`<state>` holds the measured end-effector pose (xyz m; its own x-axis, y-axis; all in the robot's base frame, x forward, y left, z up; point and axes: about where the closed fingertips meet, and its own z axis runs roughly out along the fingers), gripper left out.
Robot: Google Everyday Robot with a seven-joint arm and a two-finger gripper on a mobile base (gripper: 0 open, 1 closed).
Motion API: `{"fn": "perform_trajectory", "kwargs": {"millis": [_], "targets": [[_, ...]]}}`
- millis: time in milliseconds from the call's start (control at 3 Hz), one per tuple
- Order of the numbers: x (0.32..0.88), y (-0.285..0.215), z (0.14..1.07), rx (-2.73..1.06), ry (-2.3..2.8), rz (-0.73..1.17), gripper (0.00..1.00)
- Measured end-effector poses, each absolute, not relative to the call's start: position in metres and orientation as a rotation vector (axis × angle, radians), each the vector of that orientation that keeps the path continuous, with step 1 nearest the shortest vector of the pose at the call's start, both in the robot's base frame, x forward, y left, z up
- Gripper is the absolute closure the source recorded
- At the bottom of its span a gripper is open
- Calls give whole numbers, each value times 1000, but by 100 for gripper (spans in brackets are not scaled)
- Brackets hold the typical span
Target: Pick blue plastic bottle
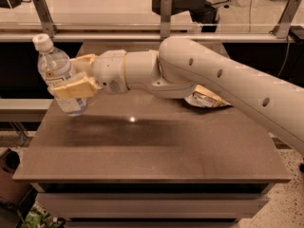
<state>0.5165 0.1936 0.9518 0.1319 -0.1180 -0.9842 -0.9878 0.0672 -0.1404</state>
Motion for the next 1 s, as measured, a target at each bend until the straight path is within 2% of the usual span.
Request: {"fn": "perform_trajectory", "kwargs": {"millis": [1000], "targets": [[515, 162, 1019, -1304, 1108, 879, 100]]}}
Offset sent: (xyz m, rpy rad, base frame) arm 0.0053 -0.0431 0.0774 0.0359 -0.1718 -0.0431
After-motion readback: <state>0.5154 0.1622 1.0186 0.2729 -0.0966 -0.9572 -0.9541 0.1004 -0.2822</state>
